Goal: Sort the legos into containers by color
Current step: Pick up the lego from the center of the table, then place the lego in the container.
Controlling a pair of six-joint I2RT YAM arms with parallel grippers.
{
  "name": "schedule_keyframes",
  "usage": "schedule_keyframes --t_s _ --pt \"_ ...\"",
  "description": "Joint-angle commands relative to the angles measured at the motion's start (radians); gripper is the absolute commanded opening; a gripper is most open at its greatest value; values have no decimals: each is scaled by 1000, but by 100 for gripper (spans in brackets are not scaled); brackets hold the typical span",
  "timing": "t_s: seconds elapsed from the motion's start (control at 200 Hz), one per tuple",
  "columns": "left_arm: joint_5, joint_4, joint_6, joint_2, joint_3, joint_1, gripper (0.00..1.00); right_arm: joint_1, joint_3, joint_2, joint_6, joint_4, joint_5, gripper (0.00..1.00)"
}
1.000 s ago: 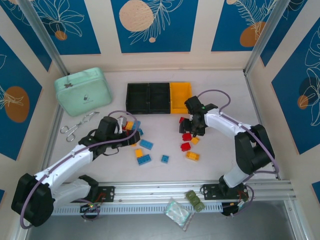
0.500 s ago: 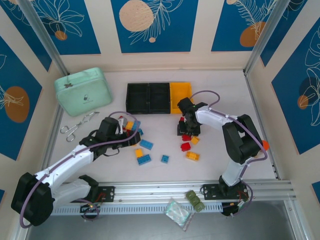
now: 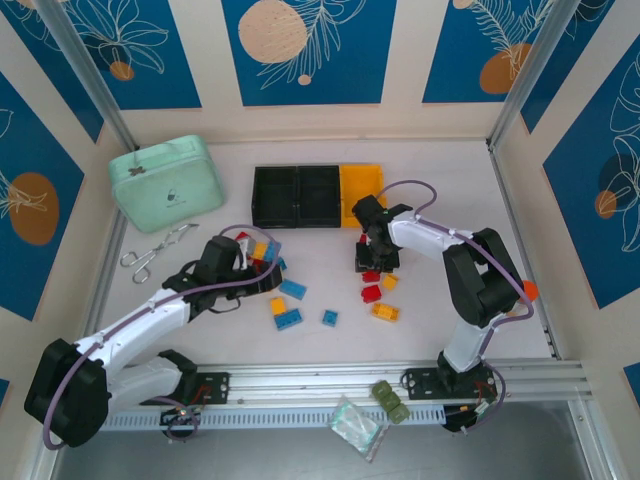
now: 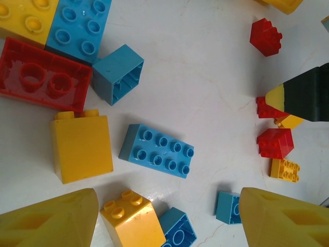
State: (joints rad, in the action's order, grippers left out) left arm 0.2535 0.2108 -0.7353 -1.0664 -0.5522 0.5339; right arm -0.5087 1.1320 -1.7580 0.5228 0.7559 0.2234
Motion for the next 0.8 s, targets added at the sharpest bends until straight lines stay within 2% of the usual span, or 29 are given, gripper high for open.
schedule_keyframes --t_s 0.0,0.185,0.39,0.535,0.795 --pt "-11 -24 -18 4 13 14 72 -13 34 17 -10 38 4 31" --pt "-13 -28 -26 9 10 20 72 -13 96 69 -14 63 -1 31" --pt "-7 -39 -32 2 -2 26 72 11 244 62 -22 91 -1 31" --pt "-3 -41 -38 3 -17 34 72 53 408 -18 -17 107 8 31" --pt "-8 -30 -45 20 -34 55 73 120 711 -258 13 157 34 31"
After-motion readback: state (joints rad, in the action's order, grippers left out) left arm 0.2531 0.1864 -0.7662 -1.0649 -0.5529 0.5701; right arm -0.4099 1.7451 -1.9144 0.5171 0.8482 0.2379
